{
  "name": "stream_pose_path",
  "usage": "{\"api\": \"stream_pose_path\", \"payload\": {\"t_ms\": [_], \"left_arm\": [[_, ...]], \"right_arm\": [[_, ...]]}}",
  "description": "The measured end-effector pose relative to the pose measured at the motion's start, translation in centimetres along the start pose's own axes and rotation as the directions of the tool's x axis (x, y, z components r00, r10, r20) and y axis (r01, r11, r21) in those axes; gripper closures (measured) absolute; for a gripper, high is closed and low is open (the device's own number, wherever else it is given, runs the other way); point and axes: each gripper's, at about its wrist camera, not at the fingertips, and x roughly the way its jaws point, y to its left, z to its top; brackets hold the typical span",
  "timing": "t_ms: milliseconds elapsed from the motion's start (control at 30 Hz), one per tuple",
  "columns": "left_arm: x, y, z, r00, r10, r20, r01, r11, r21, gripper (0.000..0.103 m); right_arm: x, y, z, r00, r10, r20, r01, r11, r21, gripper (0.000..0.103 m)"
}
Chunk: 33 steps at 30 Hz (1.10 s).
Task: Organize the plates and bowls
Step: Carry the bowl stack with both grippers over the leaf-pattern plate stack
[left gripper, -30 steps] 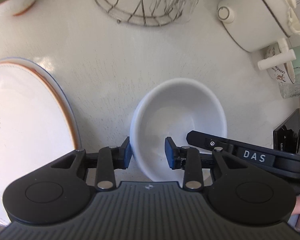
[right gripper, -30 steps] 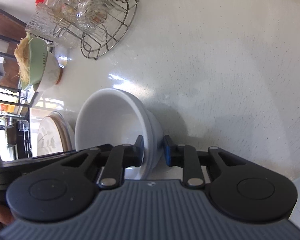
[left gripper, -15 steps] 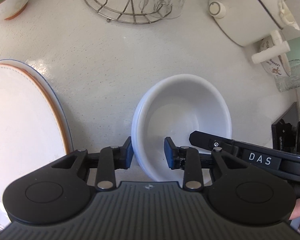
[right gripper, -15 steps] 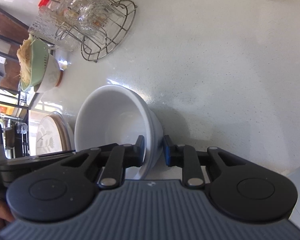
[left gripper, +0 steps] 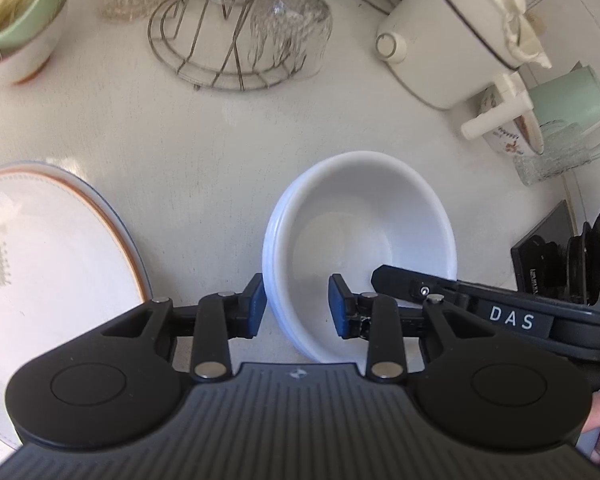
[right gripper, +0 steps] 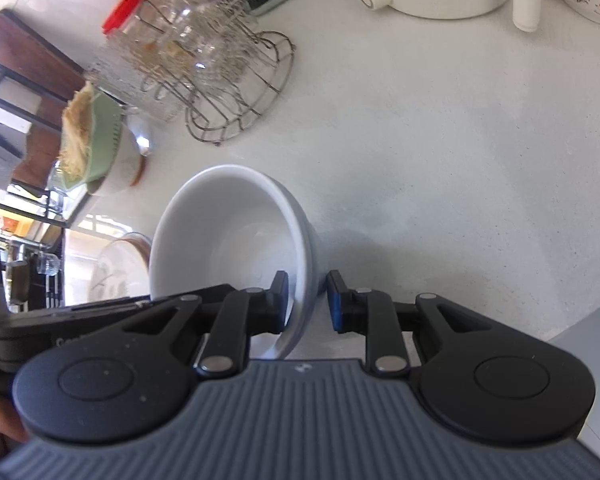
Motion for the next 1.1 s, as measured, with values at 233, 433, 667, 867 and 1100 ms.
{"api": "stream_pose_path", "payload": {"t_ms": [233,433,667,867,1100], "left_arm": [[-2.3,0.2,0.1,0.999,-0.03,0.024,0.03,0.999,0.011,0.066],[-4.6,0.6,0.6,0.993,-0.103,0.064,0.102,0.995,0.012,0.065],[-7.1,1.8,0.6,0.987,-0.119,0.109,0.115,0.993,0.039,0.065],[-9.1,5.0,-0.2,0.984,-0.133,0.119,0.131,0.991,0.021,0.065],[-11.3,9.2,-1.1,0.977,-0.145,0.159,0.155,0.986,-0.056,0.065]], "right_arm": [[-1.5,1.3,-0.3,0.999,0.01,0.042,-0.01,1.0,0.006,0.078],[-3.4,2.2,0.2,0.995,0.018,0.095,-0.021,0.999,0.027,0.078],[-4.0,4.3,-0.1,0.992,0.031,0.125,-0.031,1.0,0.0,0.078],[-3.0,7.0,-0.7,0.993,0.044,0.113,-0.04,0.998,-0.039,0.078],[-1.5,10.5,-1.7,0.993,0.053,0.103,-0.044,0.995,-0.088,0.078]]}}
